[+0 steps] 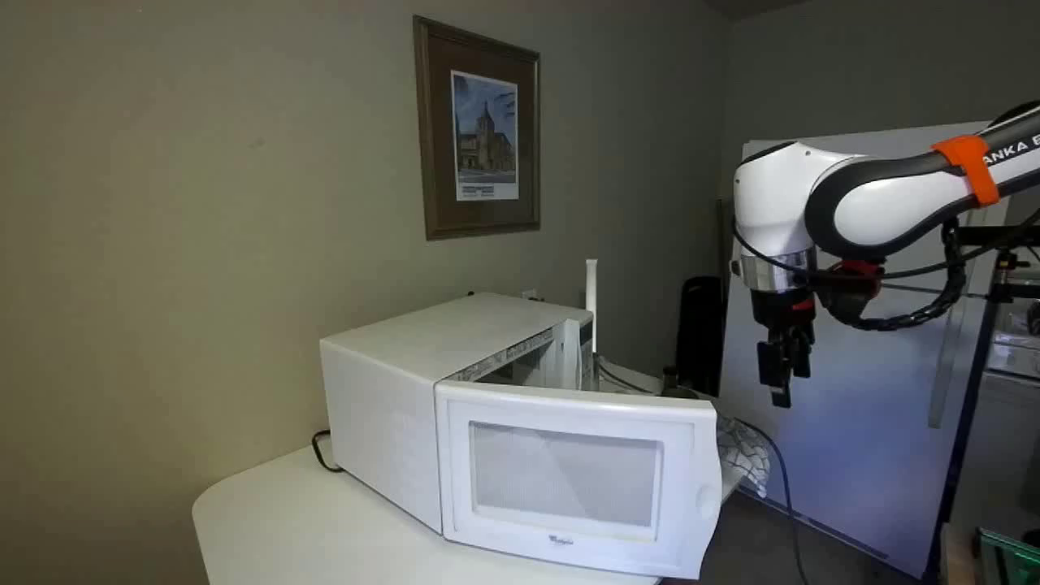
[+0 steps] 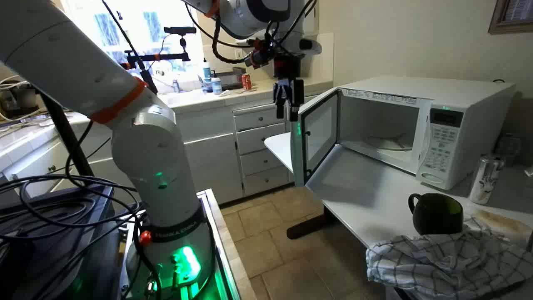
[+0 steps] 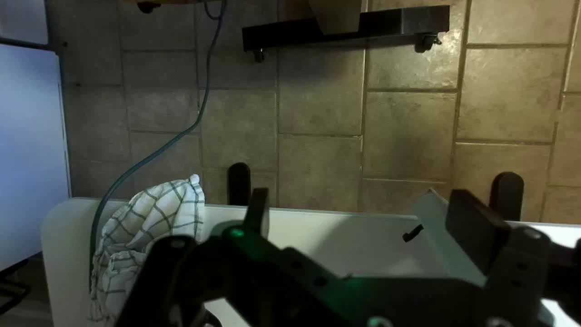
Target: Put the black mug on top of the microwave.
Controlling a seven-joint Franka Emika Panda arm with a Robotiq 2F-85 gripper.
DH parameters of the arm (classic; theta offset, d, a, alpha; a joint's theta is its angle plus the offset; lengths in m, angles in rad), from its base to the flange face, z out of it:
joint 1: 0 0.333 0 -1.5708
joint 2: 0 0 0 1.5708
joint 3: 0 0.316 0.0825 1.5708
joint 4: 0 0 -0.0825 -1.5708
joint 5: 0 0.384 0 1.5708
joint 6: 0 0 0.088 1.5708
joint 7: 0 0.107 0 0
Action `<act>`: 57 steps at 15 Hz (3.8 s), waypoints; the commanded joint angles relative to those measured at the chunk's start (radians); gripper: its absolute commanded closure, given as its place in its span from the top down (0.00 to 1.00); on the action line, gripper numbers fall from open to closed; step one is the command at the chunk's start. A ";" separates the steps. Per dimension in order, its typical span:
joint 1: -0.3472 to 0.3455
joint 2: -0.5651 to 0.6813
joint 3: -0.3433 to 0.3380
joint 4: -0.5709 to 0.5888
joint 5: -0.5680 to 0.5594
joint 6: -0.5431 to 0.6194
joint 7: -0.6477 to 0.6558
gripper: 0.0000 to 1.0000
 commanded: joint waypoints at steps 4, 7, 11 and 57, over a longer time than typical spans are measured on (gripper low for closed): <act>0.022 0.003 -0.019 0.001 -0.010 -0.002 0.009 1.00; 0.022 0.003 -0.019 0.001 -0.010 -0.002 0.009 1.00; 0.001 -0.008 -0.065 0.022 0.052 0.011 0.039 1.00; -0.100 0.927 -0.373 0.473 0.355 0.842 0.920 1.00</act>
